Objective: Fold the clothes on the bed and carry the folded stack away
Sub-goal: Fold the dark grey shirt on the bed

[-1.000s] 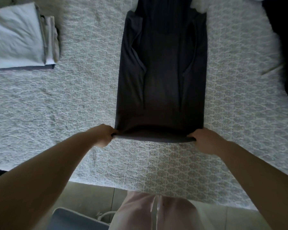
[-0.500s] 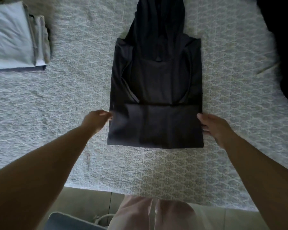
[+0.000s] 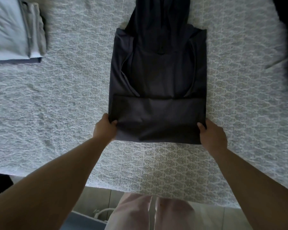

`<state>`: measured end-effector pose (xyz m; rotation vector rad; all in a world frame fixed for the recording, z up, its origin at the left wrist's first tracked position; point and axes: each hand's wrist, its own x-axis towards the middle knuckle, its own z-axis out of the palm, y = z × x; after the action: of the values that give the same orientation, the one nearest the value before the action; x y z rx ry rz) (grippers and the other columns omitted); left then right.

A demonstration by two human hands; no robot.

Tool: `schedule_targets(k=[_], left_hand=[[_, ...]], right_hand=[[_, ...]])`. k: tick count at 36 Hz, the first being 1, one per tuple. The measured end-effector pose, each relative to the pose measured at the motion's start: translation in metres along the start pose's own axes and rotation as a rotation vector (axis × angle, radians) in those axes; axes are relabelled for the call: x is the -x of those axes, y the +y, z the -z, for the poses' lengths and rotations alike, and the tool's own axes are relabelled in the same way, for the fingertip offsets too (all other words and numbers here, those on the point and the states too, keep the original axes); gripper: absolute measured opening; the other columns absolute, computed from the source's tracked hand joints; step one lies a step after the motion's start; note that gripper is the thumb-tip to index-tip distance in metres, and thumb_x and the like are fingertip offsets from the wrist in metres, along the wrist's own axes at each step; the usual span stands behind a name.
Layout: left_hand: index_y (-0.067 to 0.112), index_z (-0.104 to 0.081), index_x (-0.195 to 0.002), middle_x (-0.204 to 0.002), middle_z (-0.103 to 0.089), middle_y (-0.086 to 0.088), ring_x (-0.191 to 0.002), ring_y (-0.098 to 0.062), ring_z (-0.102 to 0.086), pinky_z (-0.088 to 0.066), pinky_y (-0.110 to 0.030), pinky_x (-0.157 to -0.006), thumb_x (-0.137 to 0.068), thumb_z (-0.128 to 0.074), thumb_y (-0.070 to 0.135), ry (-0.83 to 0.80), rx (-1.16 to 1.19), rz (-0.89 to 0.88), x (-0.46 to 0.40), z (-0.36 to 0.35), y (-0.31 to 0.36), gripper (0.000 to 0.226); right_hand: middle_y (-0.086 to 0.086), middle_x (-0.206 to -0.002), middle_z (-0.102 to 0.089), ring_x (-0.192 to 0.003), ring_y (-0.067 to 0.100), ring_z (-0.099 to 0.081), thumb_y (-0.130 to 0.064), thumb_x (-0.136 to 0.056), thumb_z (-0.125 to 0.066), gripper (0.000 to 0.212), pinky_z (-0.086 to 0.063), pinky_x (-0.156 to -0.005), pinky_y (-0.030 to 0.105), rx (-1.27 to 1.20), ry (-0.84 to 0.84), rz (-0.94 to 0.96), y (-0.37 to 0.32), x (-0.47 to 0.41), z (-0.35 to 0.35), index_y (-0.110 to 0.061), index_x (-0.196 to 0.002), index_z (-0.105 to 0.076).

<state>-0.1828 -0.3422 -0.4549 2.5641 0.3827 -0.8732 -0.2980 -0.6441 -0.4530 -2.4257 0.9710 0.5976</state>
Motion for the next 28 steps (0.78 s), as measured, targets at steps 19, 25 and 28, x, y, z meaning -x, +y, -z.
schedule_targets(k=[19,25,28], left_hand=[[0.019,-0.03,-0.148,-0.157,-0.023,-0.006,-0.144,-0.026,-0.02,-0.014,-0.048,-0.116,-0.08,-0.066,0.046,0.098,-0.462,-0.875,0.031,-0.033,0.002,0.082],[0.011,0.003,-0.152,-0.158,0.016,-0.007,-0.142,-0.02,0.024,0.013,-0.029,-0.113,-0.091,-0.036,0.008,-0.114,-0.741,-0.807,0.039,-0.068,0.005,0.072],[0.011,0.005,-0.151,-0.159,0.016,-0.006,-0.142,-0.016,0.022,-0.002,-0.025,-0.116,-0.09,-0.022,0.001,-0.102,-0.696,-0.817,0.033,-0.058,0.0,0.068]], right_hand=[[0.017,-0.142,-0.044,-0.129,0.037,-0.043,-0.031,-0.077,-0.067,0.067,-0.038,-0.1,0.051,0.251,0.258,0.593,-0.034,0.025,-0.021,-0.01,-0.137,-0.047],[0.006,-0.16,0.005,-0.147,0.022,0.003,-0.041,-0.085,-0.055,0.086,-0.002,-0.118,0.043,0.532,-0.157,0.689,-0.044,0.034,-0.06,-0.015,-0.152,-0.007],[0.004,-0.159,0.014,-0.146,0.02,0.01,-0.021,-0.092,-0.045,0.077,0.002,-0.118,0.038,0.544,-0.129,0.637,-0.044,0.032,-0.063,-0.014,-0.152,0.004]])
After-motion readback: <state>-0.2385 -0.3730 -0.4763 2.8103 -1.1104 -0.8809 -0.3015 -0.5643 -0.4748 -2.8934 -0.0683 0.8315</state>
